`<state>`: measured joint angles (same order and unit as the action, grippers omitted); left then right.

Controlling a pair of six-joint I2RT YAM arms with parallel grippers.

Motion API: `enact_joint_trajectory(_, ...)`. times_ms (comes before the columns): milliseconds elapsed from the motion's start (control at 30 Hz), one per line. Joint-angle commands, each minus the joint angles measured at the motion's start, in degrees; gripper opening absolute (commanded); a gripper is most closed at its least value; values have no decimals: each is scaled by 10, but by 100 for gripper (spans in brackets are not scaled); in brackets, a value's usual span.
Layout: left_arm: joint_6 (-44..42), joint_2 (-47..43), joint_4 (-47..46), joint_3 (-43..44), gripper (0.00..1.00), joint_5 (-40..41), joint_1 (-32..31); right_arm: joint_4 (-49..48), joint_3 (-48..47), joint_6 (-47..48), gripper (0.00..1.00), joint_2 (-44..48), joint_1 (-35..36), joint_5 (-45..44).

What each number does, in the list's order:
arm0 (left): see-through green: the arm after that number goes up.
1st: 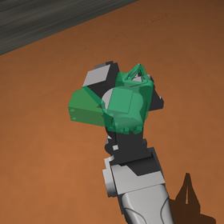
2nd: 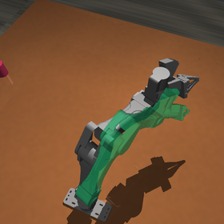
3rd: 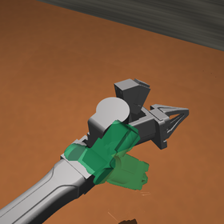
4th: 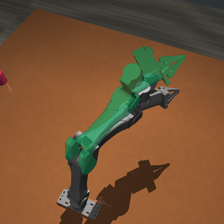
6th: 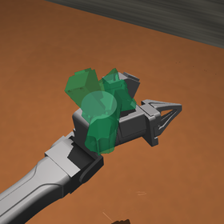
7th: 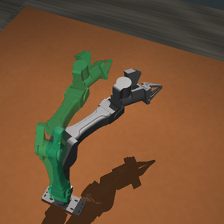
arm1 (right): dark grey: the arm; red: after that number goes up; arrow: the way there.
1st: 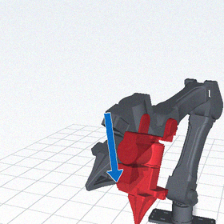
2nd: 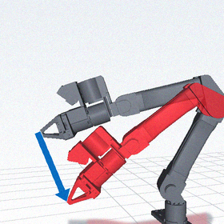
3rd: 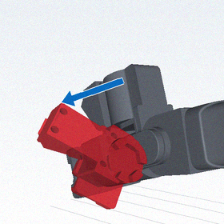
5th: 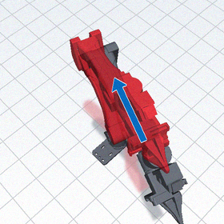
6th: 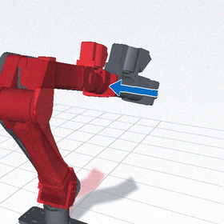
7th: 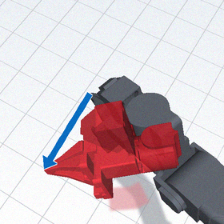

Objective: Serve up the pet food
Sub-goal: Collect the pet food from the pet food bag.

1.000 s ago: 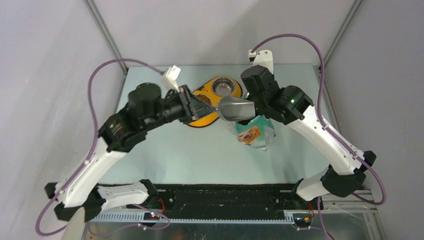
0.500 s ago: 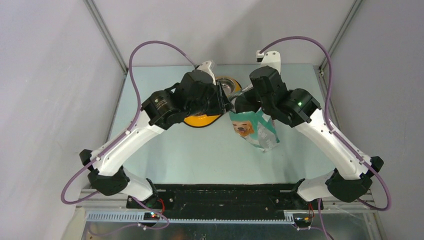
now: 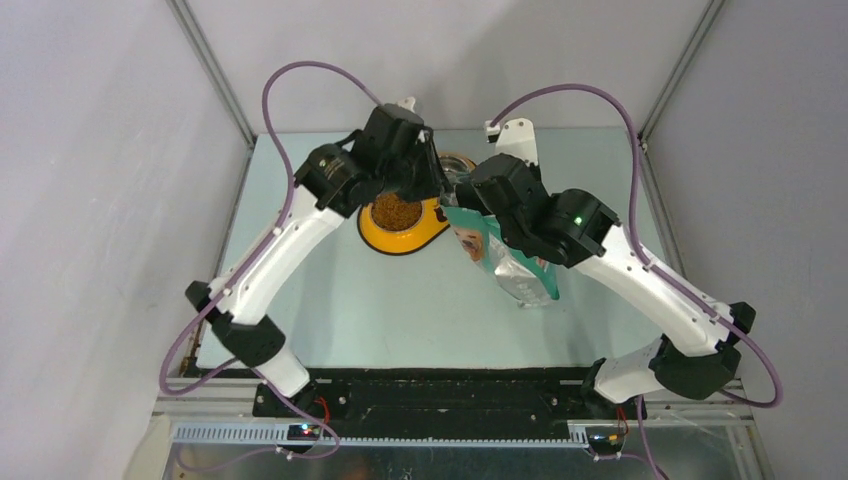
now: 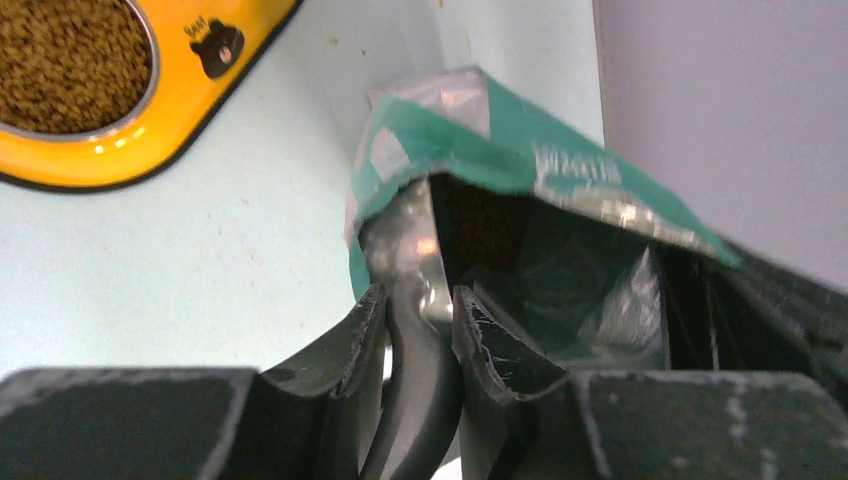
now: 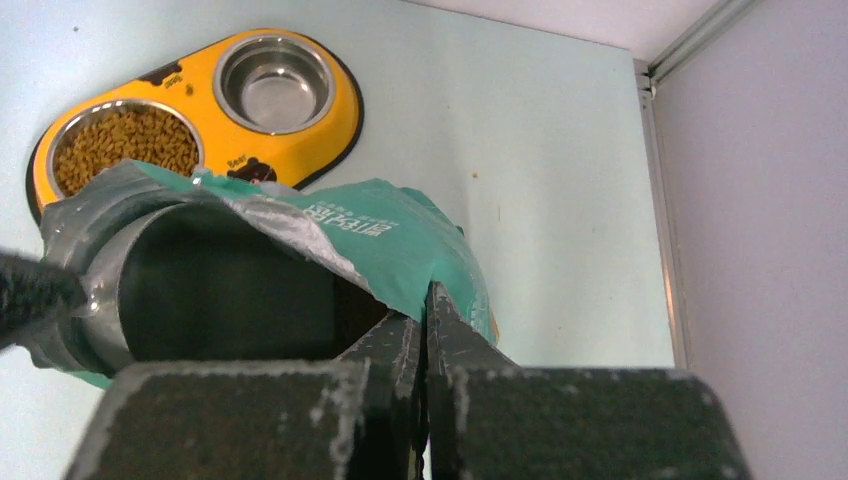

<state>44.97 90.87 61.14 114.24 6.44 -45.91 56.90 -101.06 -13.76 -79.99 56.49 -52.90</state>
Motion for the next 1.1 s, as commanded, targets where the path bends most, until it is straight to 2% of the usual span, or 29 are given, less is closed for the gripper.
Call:
enact_joint_trajectory(0, -72, 48, 59, 68, 0, 147, 93, -79, -81, -13, 0, 8, -12, -127)
enact_joint_trajectory(167, -91, 73, 43, 93, 0, 98, 97, -68, -155, -14, 0, -67, -75, -100)
enact_joint_trajectory(333, -87, 84, 80, 116, 0, 49, 94, -40, -218, -25, 0, -136, -103, -95)
enact_joint_trajectory(500, -69, 55, 97, 87, 0, 68, 77, -51, -217, -33, 0, -158, -99, -76)
enact_joint_trajectory(767, -18, 57, 190, 91, 0, 81, 66, -89, -195, -20, 0, -175, -81, -93)
enact_joint_trajectory(1067, 30, 68, 230, 128, 0, 170, 3, -101, -162, -20, 0, -172, -85, -109)
